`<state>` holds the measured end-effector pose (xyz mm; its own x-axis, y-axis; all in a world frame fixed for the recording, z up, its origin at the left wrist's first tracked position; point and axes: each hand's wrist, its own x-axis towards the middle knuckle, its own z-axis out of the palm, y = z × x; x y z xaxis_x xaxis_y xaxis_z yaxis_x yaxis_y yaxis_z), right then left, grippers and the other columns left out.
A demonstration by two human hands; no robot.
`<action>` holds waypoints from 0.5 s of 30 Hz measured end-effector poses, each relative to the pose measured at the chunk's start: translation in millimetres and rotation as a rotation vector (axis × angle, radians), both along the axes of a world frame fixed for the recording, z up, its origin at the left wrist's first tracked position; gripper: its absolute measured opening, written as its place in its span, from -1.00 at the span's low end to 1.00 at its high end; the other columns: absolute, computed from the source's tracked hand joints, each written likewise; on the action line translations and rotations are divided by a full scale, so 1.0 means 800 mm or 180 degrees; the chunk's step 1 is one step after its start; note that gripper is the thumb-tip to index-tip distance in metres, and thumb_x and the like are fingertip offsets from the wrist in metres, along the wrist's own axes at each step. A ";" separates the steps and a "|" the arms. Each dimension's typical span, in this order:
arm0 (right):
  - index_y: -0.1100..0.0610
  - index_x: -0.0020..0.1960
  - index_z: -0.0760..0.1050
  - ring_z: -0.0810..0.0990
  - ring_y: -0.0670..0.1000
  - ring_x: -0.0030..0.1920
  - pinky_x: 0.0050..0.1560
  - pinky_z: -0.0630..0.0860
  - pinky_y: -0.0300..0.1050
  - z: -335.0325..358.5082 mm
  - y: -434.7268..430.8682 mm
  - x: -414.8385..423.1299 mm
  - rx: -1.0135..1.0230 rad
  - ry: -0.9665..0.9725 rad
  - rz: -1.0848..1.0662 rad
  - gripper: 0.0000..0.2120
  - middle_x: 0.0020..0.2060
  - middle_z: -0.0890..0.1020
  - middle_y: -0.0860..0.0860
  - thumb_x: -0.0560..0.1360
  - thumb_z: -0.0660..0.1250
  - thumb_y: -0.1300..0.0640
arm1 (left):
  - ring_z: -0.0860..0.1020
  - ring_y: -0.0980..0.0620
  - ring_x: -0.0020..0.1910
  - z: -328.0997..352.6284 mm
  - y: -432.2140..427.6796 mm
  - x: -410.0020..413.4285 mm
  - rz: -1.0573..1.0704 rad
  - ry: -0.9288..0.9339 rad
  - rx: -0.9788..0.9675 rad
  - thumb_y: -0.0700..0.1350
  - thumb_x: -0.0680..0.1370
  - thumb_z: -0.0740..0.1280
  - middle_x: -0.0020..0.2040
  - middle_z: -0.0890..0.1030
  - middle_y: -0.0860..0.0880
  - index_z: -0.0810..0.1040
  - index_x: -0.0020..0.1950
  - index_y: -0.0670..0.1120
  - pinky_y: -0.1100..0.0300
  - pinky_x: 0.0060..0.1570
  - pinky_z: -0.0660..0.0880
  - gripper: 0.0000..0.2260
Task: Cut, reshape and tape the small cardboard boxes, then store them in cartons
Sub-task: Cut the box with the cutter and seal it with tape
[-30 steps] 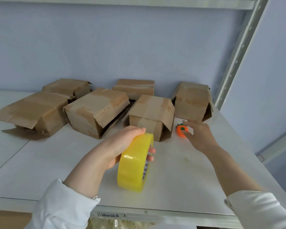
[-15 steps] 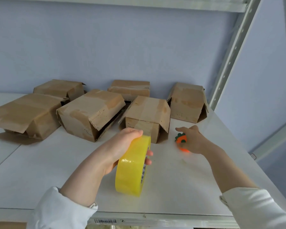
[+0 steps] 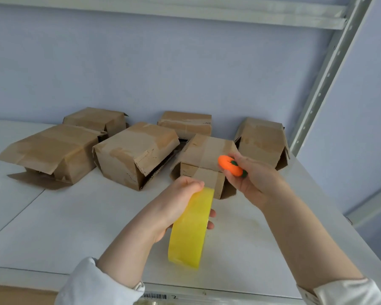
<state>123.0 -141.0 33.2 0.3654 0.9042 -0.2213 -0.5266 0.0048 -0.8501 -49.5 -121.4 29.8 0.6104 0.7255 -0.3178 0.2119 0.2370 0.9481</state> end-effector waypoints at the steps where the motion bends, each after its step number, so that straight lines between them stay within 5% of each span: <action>1: 0.36 0.16 0.47 0.61 0.08 -0.11 -0.42 0.57 -0.27 -0.001 0.001 -0.001 -0.0059 0.0249 0.0042 -0.78 0.12 0.52 0.26 0.55 0.25 0.27 | 0.63 -0.18 -0.27 -0.001 0.000 -0.001 0.0005 0.0001 0.0016 -0.01 0.61 0.16 -0.13 0.67 -0.24 0.36 0.18 -0.10 0.00 -0.10 0.57 -0.78; 5: 0.35 0.26 0.39 0.60 0.10 -0.07 -0.32 0.62 -0.22 -0.001 0.003 -0.003 0.0014 0.0188 0.0250 -0.69 0.10 0.52 0.23 0.53 0.21 0.39 | 0.63 -0.18 -0.28 -0.003 0.000 -0.001 0.0021 -0.0032 -0.0005 -0.01 0.62 0.15 -0.15 0.67 -0.23 0.35 0.16 -0.11 -0.02 -0.10 0.56 -0.79; 15: 0.10 0.04 0.50 0.60 0.11 0.02 -0.21 0.64 -0.16 0.000 0.004 -0.018 0.0277 -0.2094 0.0187 -0.75 0.15 0.51 0.20 0.46 0.34 0.39 | 0.62 -0.17 -0.30 -0.007 0.001 -0.001 0.0030 -0.0147 -0.0081 -0.03 0.62 0.15 -0.18 0.66 -0.22 0.36 0.09 -0.09 0.03 -0.15 0.56 -0.85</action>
